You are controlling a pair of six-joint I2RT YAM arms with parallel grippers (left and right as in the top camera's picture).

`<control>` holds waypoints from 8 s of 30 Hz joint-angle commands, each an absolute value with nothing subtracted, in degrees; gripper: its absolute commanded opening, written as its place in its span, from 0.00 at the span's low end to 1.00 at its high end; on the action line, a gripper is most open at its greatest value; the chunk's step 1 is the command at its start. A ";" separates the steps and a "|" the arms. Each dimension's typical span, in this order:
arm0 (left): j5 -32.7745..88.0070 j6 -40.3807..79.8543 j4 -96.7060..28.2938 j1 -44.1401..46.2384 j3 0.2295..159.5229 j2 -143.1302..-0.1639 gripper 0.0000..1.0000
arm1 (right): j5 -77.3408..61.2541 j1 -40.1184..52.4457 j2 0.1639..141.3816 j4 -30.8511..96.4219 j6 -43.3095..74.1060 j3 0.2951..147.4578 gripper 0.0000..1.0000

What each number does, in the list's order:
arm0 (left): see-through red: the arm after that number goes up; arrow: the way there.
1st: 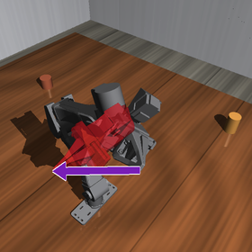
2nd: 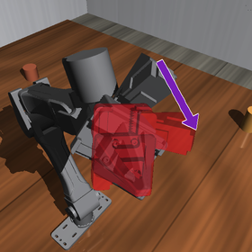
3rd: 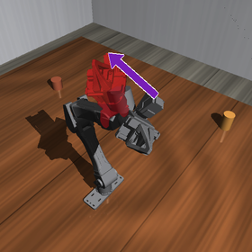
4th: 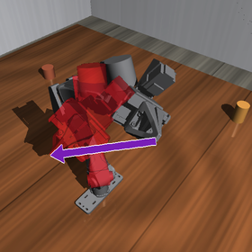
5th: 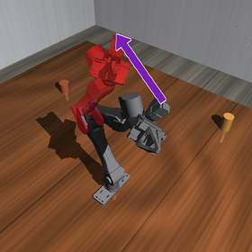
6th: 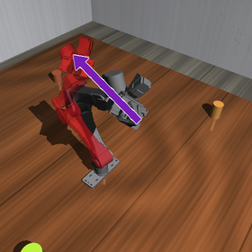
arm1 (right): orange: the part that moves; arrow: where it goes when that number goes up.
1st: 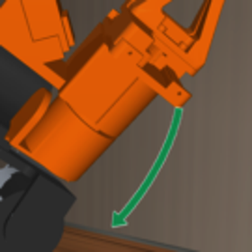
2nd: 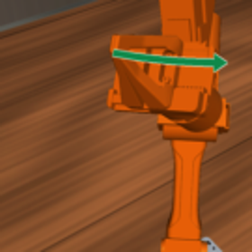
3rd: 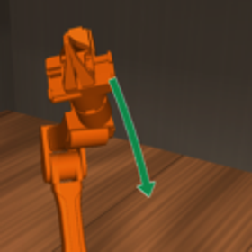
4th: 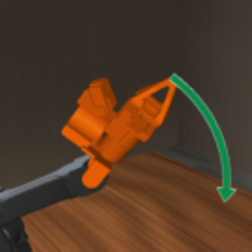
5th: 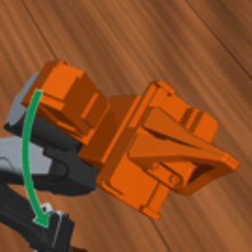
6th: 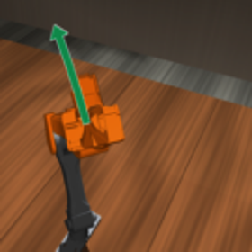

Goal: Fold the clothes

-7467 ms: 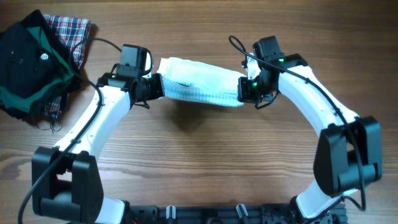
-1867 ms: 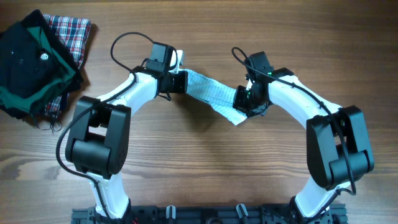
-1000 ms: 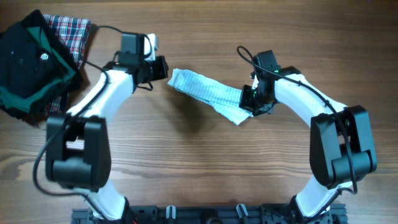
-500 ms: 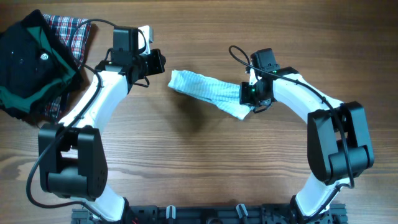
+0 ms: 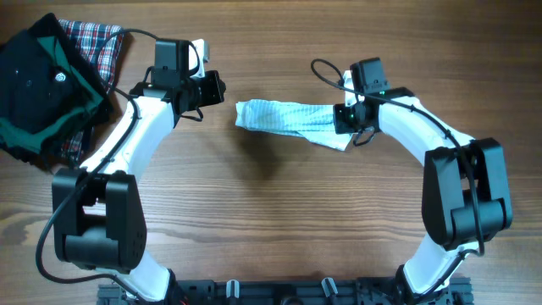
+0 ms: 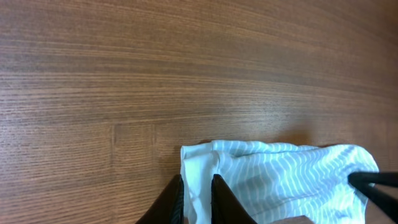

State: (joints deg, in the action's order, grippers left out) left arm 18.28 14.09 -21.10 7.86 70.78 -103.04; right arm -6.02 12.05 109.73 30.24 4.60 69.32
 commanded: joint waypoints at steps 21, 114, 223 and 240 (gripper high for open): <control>15.97 0.19 -23.27 17.47 71.61 -108.01 0.14 | -20.69 6.11 104.60 41.85 27.24 74.00 0.79; 11.92 0.21 -23.44 12.60 71.70 -107.59 0.04 | -27.88 -8.84 105.71 44.34 8.49 74.26 0.04; 43.90 17.23 -12.67 9.74 71.57 -116.99 0.04 | -24.43 2.39 102.08 43.59 13.47 79.18 0.04; 43.97 17.23 -10.00 10.39 71.57 -121.03 0.04 | -24.40 2.39 102.08 43.20 13.69 79.18 0.05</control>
